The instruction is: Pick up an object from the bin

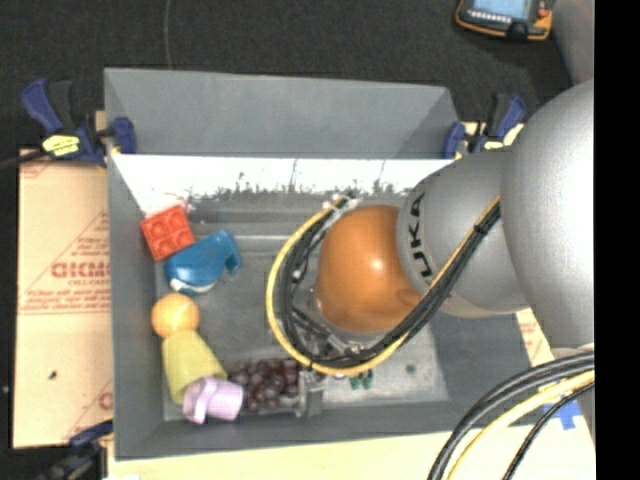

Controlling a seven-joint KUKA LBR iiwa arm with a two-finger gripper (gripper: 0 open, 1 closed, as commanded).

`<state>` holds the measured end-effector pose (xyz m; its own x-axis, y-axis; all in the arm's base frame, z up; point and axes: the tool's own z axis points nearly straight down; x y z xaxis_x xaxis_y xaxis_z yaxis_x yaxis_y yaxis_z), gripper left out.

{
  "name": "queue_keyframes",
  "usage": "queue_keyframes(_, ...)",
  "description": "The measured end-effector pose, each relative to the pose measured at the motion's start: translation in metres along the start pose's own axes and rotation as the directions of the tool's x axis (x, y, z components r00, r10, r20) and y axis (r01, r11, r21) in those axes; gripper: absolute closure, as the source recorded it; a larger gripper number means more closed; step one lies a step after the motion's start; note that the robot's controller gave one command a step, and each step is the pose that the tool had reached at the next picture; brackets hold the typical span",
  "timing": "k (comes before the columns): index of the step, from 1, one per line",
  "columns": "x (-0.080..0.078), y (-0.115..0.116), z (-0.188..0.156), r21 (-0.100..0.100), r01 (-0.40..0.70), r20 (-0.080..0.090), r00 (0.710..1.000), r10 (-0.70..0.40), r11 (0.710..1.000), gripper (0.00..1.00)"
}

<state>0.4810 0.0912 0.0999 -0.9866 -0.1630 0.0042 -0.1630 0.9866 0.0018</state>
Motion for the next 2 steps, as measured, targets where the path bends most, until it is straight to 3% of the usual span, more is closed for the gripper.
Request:
queue_keyframes(1,-0.011,0.009,0.029,0.006,0.31,0.01,0.951,-0.31,0.951,0.0)
queue_keyframes(2,0.004,0.009,0.03,0.001,-0.047,-0.005,0.999,0.047,0.999,1.0)
